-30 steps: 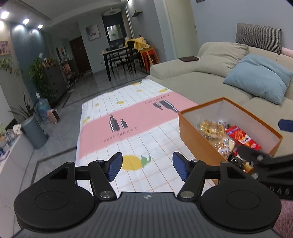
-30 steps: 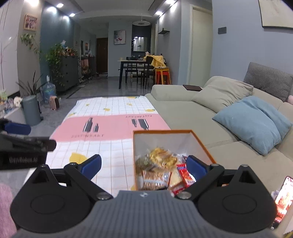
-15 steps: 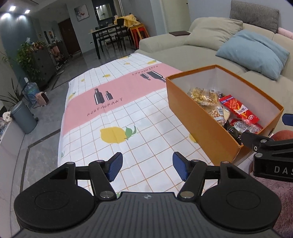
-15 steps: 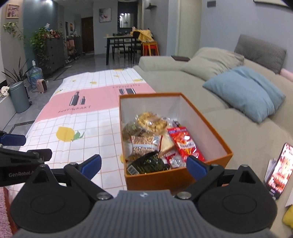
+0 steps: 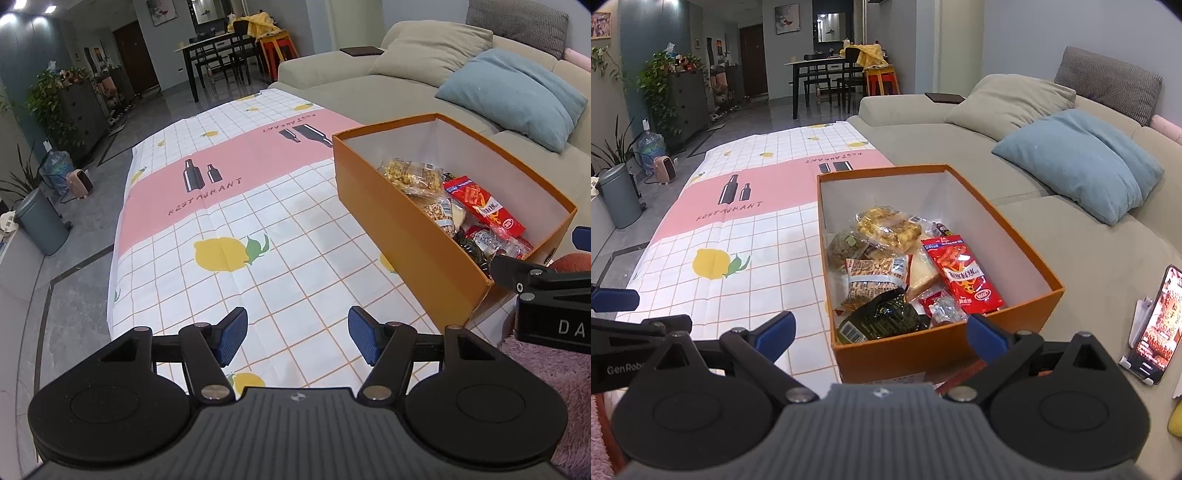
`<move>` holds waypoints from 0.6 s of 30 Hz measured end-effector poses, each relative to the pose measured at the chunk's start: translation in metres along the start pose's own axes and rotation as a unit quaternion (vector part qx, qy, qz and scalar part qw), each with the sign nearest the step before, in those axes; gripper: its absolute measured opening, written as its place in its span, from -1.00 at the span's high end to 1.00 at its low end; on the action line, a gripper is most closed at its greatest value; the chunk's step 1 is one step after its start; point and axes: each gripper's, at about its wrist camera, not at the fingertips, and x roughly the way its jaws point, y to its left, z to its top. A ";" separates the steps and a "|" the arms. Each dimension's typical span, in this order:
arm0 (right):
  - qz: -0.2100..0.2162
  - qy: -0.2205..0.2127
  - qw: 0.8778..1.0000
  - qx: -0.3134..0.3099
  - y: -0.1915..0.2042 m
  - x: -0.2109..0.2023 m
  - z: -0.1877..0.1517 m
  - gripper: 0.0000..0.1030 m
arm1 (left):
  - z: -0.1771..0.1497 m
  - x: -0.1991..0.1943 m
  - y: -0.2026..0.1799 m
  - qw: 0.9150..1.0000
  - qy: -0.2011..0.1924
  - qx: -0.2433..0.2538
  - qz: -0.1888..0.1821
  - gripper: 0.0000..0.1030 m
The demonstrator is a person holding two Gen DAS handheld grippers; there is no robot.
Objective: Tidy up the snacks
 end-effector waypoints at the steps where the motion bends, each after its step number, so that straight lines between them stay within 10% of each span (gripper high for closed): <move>1: 0.000 -0.001 1.000 -0.002 0.001 -0.001 0.000 -0.88 | 0.000 -0.001 0.000 1.000 0.000 0.000 0.001 -0.44; 18: 0.000 0.000 1.000 -0.010 0.003 -0.001 0.000 -0.88 | -0.001 -0.001 0.005 1.000 0.007 -0.009 -0.001 -0.44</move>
